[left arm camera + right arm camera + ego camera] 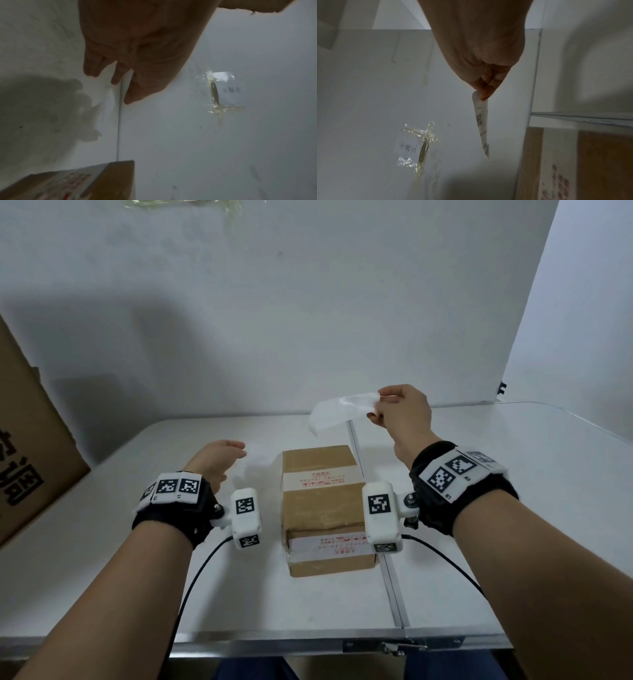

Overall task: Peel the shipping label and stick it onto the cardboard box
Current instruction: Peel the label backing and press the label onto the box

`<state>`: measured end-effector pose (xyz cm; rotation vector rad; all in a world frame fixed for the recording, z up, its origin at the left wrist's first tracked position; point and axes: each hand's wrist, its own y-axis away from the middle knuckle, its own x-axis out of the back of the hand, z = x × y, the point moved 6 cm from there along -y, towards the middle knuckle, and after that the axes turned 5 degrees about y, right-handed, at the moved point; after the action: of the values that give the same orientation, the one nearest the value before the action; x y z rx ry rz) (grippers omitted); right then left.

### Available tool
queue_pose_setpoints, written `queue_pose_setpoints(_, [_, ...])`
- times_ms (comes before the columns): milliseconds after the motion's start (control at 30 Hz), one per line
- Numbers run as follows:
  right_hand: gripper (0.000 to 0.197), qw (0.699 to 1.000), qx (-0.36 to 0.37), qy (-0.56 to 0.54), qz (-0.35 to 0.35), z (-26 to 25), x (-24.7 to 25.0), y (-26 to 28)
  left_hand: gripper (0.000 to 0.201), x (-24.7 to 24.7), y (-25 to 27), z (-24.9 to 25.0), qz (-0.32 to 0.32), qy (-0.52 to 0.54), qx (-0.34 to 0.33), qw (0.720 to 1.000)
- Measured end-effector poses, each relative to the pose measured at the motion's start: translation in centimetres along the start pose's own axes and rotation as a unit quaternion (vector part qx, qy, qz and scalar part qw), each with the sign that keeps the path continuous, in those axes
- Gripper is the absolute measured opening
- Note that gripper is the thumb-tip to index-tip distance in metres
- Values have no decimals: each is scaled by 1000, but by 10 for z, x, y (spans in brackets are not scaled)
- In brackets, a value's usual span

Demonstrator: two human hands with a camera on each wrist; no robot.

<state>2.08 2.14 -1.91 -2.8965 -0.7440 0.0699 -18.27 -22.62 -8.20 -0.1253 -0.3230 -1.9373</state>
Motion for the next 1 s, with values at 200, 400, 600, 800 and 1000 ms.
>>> queue_pose_setpoints(200, [20,983,151,96,-26,-35,-11,12,41,-22,36,76,-39,-74,-184,979])
queue_pose_setpoints(400, [24,851,399,330,-92,-91,-30,51,60,-70,86,143,-148,-189,-365,899])
queue_pose_setpoints(600, [31,744,463,454,-158,-104,-38,81,20,-77,97,149,-164,-222,-366,889])
queue_pose_setpoints(800, [32,852,374,299,-210,-92,-34,76,5,-70,98,126,-160,-214,-336,903])
queue_pose_setpoints(1000, [20,932,121,217,-265,-47,-18,41,5,-64,99,118,-119,-152,-350,916])
